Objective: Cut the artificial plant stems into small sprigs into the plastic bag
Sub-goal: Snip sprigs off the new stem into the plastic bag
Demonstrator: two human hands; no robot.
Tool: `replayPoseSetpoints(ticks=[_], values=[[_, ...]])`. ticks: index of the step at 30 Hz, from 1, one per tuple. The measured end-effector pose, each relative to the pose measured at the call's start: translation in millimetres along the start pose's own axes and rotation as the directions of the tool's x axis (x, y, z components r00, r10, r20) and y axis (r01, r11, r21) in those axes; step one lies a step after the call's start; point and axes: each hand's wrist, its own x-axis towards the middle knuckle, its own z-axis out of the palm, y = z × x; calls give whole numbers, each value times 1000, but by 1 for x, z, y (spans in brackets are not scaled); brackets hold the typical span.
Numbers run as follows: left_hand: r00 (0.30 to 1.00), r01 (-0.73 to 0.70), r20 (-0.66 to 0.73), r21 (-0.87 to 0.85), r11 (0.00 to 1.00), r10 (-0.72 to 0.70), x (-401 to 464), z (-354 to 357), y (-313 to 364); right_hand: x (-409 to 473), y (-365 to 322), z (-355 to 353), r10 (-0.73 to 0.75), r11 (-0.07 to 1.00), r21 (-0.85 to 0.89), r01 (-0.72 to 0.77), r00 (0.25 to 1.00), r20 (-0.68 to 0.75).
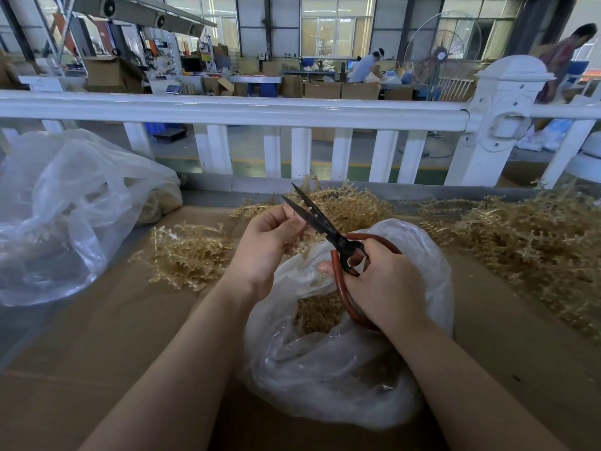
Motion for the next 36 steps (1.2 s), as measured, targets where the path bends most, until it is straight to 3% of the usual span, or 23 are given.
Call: replayPoseSetpoints(ticks=[9,36], values=[[993,-90,-73,-23,996,88,1,0,-2,-1,1,2,-14,1000,24,15,999,-29],[997,-77,-1,30,997,77,-1,0,2,-1,-1,1,-44,998,45,48,995,-90]])
